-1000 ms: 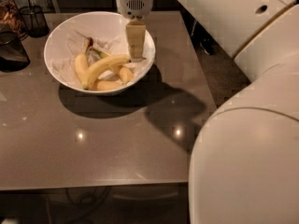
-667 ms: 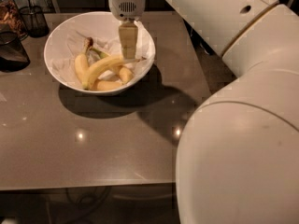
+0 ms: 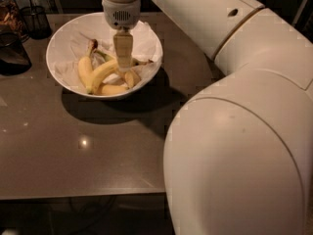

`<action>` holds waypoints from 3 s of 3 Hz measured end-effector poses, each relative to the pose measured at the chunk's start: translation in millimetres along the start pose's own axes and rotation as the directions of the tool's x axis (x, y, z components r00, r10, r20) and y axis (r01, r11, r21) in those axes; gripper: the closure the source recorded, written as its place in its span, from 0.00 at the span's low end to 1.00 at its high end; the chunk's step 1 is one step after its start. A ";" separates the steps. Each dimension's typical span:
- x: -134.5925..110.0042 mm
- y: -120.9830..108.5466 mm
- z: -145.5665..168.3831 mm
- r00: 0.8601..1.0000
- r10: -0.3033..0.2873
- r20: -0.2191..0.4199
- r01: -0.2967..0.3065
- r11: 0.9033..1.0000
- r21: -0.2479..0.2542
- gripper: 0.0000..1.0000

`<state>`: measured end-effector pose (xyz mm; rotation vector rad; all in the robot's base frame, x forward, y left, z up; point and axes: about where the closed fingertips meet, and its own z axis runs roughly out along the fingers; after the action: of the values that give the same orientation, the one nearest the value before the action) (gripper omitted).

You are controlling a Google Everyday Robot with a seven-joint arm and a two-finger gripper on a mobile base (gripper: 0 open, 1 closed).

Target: Pick banana from white bowl

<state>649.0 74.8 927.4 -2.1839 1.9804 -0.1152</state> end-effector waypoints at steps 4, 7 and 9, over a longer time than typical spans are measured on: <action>-25.1 5.8 41.6 1.000 -0.024 0.007 0.024 0.995 -0.097 0.29; -21.7 9.2 49.0 1.000 -0.022 0.002 0.022 0.993 -0.114 0.70; -21.7 9.1 49.0 1.000 -0.022 0.002 0.022 0.993 -0.114 1.00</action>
Offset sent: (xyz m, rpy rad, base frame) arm -0.0215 0.0109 -0.0337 -0.0838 0.1649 0.0331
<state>646.9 99.9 879.3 -2.2753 2.0094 -0.0045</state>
